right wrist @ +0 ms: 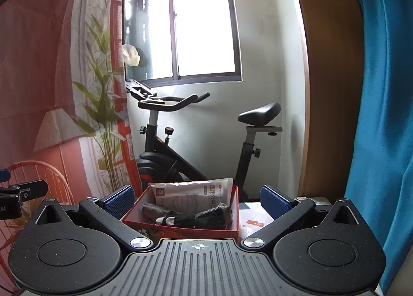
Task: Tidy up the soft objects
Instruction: 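Open both grippers and raise them away from the red box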
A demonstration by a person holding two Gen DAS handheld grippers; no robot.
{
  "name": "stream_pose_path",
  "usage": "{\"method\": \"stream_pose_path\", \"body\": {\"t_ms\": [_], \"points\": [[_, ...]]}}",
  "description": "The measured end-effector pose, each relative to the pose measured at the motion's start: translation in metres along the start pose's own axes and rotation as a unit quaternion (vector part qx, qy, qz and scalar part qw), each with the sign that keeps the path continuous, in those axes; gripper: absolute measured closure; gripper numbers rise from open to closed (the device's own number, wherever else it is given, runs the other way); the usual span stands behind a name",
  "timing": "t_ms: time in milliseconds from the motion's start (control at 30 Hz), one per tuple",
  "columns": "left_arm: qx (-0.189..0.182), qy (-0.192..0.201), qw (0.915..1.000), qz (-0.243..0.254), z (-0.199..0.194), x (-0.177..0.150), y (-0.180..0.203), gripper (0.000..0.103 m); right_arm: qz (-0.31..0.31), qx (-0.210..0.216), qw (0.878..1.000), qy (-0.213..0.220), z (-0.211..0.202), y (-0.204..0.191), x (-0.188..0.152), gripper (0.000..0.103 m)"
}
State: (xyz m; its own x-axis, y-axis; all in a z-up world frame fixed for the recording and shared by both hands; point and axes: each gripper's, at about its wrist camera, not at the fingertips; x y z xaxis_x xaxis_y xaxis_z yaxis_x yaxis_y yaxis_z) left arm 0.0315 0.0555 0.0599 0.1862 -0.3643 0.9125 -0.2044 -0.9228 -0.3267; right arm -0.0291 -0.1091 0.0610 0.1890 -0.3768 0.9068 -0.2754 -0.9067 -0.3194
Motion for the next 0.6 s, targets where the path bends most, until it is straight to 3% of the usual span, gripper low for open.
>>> {"method": "stream_pose_path", "body": {"t_ms": [600], "points": [[-0.009, -0.003, 0.9999, -0.006, 0.0045, -0.0046, -0.0049, 0.000, -0.006, -0.008, 1.000, -0.002, -0.0002, -0.0012, -0.0028, 0.000]]}}
Point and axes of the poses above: each gripper's, at about its wrist camera, not at the fingertips, and z roughly the way its jaws point, y to its right, x to its top, and after that the axes turned 15 degrees about z, right-handed
